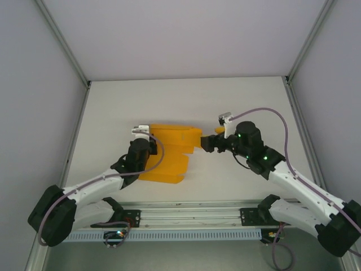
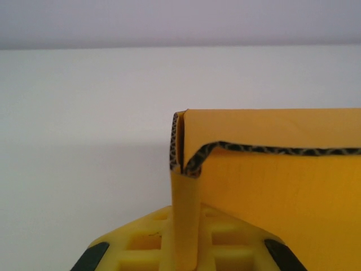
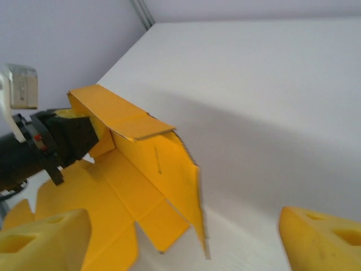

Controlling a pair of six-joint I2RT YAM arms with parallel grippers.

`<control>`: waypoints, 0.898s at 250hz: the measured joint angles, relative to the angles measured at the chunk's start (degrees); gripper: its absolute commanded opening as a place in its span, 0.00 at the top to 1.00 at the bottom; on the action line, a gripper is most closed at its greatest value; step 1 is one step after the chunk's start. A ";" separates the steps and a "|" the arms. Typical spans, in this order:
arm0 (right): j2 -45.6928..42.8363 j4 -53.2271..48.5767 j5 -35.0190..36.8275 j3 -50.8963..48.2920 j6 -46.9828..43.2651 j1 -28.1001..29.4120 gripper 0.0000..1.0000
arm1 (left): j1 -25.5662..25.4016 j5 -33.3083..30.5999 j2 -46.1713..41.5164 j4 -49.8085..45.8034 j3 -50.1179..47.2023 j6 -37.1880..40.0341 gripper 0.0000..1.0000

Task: Assemble paper box

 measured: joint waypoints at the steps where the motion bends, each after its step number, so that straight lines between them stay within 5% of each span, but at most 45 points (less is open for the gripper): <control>1: -0.09 0.00 0.09 -0.02 -0.09 0.00 0.04 | -0.02 0.02 -0.07 0.07 -0.02 0.00 1.00; 111: 13.44 -2.51 6.67 12.00 -0.81 0.00 0.00 | -3.34 -0.46 -1.46 1.99 -1.64 1.46 1.00; 225: 26.84 -0.11 -3.28 11.17 -2.62 3.04 0.01 | -3.34 -1.88 -1.44 1.51 -2.12 0.74 1.00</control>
